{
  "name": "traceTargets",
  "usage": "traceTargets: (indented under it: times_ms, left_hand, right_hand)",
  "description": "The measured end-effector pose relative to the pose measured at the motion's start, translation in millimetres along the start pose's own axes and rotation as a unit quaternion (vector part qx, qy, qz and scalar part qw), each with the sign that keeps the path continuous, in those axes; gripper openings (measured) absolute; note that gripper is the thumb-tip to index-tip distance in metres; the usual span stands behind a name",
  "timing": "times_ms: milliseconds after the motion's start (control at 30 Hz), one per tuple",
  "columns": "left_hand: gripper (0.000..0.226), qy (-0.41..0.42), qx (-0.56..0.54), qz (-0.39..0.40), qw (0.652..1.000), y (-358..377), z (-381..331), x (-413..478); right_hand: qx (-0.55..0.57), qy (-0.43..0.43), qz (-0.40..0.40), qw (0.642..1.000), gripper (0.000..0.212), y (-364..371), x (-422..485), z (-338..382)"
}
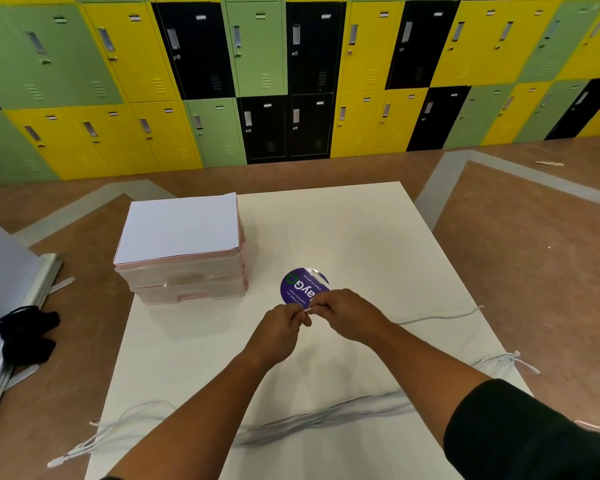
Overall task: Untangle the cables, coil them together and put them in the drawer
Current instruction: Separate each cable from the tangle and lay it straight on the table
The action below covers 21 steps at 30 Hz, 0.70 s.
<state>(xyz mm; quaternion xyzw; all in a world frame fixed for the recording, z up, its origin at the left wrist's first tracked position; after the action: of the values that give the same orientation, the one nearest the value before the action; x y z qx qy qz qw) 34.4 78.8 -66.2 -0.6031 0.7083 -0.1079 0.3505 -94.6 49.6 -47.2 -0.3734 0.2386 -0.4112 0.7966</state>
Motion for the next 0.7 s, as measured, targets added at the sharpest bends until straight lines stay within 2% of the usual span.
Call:
traceTargets:
  times_ms: [200, 300, 600, 700]
  left_hand:
    - [0.023, -0.027, -0.027, 0.013, 0.999, 11.0, 11.0, 3.1]
    - [0.024, -0.043, -0.055, 0.014, 0.997, 13.8, 13.3, 5.0]
    - [0.025, -0.019, -0.103, -0.083, 0.991, -10.9, -0.6, 2.0]
    - [0.021, -0.015, -0.085, -0.065, 0.994, -7.1, -0.8, -1.4]
  right_hand:
    - [-0.049, -0.006, 0.037, 0.998, 0.024, 11.4, -4.4, 3.9]
    - [-0.06, -0.002, 0.03, 0.998, 0.024, 10.5, -4.4, 5.3]
    - [-0.03, 0.003, -0.015, 0.999, 0.025, 11.1, -6.0, 14.9]
    - [-0.027, 0.006, -0.006, 1.0, 0.021, 10.4, -7.6, 8.8]
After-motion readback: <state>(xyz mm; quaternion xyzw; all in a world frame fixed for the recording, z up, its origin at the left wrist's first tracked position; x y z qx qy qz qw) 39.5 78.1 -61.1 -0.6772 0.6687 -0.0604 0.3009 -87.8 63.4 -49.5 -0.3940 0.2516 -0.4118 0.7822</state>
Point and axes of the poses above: each hand's wrist, its own x-axis towards the middle knuckle, its own y-axis out of the palm, z = x × y, the point moved 9 cm from there along x, towards the middle knuckle, and after that the axes turned 11 degrees about -y, right-handed, at the moved point
